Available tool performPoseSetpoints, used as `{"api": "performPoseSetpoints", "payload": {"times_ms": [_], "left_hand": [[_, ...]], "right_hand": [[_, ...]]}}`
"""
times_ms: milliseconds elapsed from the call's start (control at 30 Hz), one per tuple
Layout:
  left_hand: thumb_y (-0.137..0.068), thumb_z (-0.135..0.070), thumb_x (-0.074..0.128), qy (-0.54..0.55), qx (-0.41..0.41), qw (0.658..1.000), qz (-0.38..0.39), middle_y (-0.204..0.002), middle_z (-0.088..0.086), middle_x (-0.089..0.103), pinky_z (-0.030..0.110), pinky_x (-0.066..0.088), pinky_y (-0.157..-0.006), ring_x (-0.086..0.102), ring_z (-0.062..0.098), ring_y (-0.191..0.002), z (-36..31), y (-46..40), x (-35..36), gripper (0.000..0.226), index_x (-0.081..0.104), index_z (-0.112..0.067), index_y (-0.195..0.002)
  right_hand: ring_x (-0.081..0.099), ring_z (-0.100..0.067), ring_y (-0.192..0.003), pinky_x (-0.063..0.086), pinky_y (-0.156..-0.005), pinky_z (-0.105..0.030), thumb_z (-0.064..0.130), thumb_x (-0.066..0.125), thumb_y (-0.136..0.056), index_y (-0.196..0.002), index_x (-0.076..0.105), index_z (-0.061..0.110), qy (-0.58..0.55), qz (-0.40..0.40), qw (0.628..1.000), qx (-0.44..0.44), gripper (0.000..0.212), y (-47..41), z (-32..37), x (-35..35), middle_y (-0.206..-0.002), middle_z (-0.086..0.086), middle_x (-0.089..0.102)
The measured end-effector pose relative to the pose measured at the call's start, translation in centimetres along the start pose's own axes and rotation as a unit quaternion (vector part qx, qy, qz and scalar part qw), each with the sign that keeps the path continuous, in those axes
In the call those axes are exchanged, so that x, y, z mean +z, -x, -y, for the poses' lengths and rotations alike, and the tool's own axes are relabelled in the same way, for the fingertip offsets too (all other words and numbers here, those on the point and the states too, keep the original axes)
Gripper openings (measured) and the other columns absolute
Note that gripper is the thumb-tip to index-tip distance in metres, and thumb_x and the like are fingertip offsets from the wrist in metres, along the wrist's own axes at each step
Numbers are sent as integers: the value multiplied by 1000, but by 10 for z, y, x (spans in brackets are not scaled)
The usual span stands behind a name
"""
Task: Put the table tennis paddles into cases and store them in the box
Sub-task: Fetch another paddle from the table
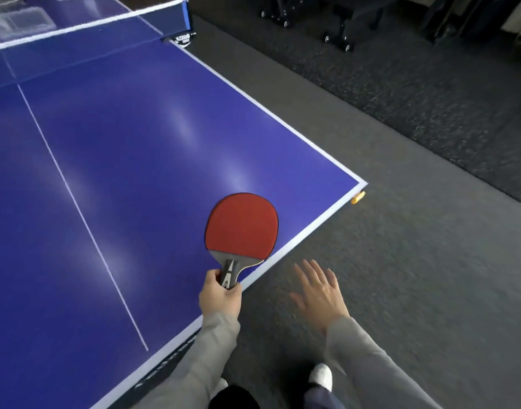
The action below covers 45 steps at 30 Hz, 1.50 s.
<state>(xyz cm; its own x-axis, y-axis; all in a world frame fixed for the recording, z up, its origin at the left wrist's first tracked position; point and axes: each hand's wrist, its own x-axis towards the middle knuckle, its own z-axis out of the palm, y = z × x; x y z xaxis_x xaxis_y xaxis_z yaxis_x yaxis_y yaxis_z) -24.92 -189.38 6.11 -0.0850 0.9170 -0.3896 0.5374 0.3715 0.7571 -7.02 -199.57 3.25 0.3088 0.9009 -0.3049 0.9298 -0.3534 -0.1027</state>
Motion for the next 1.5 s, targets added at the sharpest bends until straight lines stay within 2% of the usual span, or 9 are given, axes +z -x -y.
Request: {"api": "performPoseSetpoints", "payload": {"times_ms": [233,400,533,700,867,1133,1300,1400,1500], "left_hand": [[-78,-13,70,-7,0,999,40,-77,-13,55,32,45,-72,58,19,-76,-40,72,122,25,53,-22,-95],[-77,-11,70,-21,13,998,61,-81,-3,59,32,47,-75,59,23,-79,-67,110,187,26,56,-17,-98],[-77,-10,70,-52,40,994,87,-86,2,61,30,45,-74,58,24,-80,-91,124,227,28,56,-15,-100],[-77,-10,71,-90,76,986,116,-87,1,58,35,49,-81,57,23,-82,-123,121,271,31,56,-13,-104],[-76,-8,71,-84,89,981,152,-85,1,57,34,48,-81,57,26,-83,-166,97,341,32,57,-10,-104],[-76,-12,72,-75,90,976,184,-78,-5,53,27,40,-74,53,20,-78,-249,46,423,29,53,-16,-98],[-75,-12,71,-68,70,984,150,-76,-6,58,28,42,-72,55,22,-78,-285,10,444,29,54,-16,-98],[-76,-12,71,-51,43,991,116,-71,-17,51,25,37,-61,53,11,-68,-301,-13,458,29,51,-20,-95],[-77,-12,71,-50,18,995,80,-73,-15,50,27,39,-66,52,16,-75,-319,-34,472,29,52,-20,-98]], "right_hand": [[2,-19,-149,6,-119,-45,51,34,-97,-152,7,22,-23,44,997,55,67,42,-145,9,-160,-1,10],[4,-17,-148,9,-119,-43,51,34,-97,-152,10,23,-52,66,990,116,67,68,-235,14,-160,1,13],[6,-17,-148,10,-119,-43,51,35,-97,-152,13,23,-94,79,978,169,65,80,-288,20,-159,3,16],[15,-17,-146,16,-117,-38,53,37,-96,-150,19,24,-111,106,965,213,63,74,-331,23,-154,5,27],[34,-18,-137,27,-109,-37,49,40,-96,-142,33,25,-89,150,953,246,53,33,-382,10,-145,2,42],[43,-23,-132,35,-107,-38,48,38,-97,-136,44,21,-82,210,944,241,48,-72,-458,-47,-140,-2,50],[48,-26,-127,39,-102,-38,41,39,-97,-130,49,19,-119,261,931,227,40,-135,-485,-73,-136,-6,53],[50,-27,-125,40,-101,-37,40,36,-97,-126,52,19,-120,283,928,212,39,-175,-504,-85,-135,-8,55],[53,-29,-121,42,-99,-40,44,37,-95,-124,53,20,-113,307,924,197,41,-215,-525,-96,-131,-7,57]]}}
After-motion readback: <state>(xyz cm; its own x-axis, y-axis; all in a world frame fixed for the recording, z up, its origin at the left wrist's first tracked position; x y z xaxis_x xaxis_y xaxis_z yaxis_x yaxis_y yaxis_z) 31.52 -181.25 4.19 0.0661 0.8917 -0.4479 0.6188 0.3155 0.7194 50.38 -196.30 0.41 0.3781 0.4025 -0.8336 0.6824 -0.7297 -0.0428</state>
